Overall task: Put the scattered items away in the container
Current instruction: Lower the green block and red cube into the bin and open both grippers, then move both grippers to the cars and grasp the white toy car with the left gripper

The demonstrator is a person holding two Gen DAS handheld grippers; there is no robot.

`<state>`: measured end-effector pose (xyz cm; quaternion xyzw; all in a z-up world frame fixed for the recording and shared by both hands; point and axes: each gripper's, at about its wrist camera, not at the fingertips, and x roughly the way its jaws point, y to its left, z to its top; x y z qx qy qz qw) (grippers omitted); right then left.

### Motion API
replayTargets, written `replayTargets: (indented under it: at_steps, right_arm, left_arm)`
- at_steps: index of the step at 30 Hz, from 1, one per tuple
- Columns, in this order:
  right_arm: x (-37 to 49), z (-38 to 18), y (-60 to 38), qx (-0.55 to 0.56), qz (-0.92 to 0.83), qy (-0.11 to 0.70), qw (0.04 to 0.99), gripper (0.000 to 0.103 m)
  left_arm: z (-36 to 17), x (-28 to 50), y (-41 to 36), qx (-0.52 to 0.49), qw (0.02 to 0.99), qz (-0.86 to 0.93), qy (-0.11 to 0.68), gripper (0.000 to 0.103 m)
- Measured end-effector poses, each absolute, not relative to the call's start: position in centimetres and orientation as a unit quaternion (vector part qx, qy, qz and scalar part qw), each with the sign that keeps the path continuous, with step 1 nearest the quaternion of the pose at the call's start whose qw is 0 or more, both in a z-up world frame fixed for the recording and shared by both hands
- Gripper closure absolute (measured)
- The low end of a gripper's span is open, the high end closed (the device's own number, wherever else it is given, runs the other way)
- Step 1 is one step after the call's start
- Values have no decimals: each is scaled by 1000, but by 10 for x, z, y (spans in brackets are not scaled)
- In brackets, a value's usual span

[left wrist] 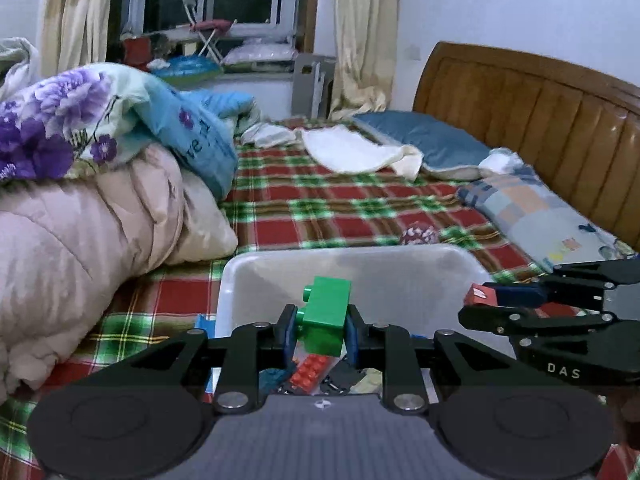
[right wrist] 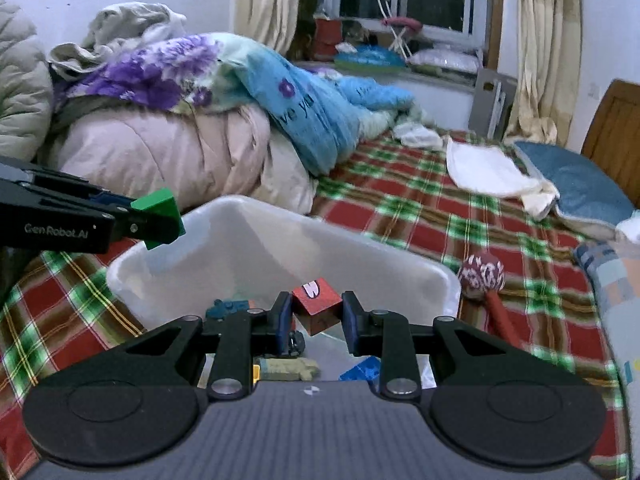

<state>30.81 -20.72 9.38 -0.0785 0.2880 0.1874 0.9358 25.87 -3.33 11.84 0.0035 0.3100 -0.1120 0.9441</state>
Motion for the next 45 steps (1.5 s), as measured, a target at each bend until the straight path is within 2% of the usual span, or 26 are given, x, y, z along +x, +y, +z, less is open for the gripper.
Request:
replayTargets:
  at_steps: [1, 2, 3, 4, 7, 16, 17, 19, 21, 27, 31, 33, 38, 45]
  right_arm:
    - [311, 92, -206, -79, 187, 295, 934, 62]
    - [313, 90, -205, -81, 185, 302, 932, 50]
    - [314, 88, -204, -82, 182, 303, 932, 31]
    - [314, 86, -204, -86, 181, 299, 933, 26]
    - [314, 83, -202, -91, 181, 301, 932, 25]
    - [279, 109, -201, -96, 186, 249, 946, 25]
    - [266, 112, -201, -100, 188, 236, 948, 23]
    - [237, 111, -202, -103, 196, 214, 951, 10]
    - [210, 100, -201, -106, 207, 207, 950, 4]
    - [174, 33, -187, -100, 209, 266, 936, 4]
    - [168, 15, -189, -82, 200, 280, 935, 4]
    - [170, 12, -192, -75, 197, 285, 935, 5]
    - [174, 8, -196, -68, 199, 298, 931, 19]
    - [184, 5, -196, -44, 201, 309, 928, 19]
  left_arm:
    - [115, 262, -36, 10, 941, -112, 319, 64]
    - [112, 264, -38, 16, 938, -110, 328, 59]
    - [109, 265, -39, 22, 937, -109, 331, 56]
    - [107, 265, -39, 25, 937, -107, 332, 53]
    - [104, 265, -38, 27, 936, -107, 335, 46]
    - [118, 230, -23, 24, 948, -123, 292, 45]
    - [119, 218, -21, 26, 951, -132, 280, 43]
    - [115, 190, -17, 35, 954, -146, 260, 35]
    - [103, 163, -13, 42, 955, -156, 251, 32]
    - [35, 118, -15, 68, 940, -170, 288, 31]
    - [1, 112, -22, 99, 931, -196, 292, 31]
    - [-7, 117, -21, 100, 929, -205, 293, 31]
    - [-16, 135, -25, 112, 922, -222, 296, 31]
    - [-24, 150, -38, 124, 903, -274, 308, 31]
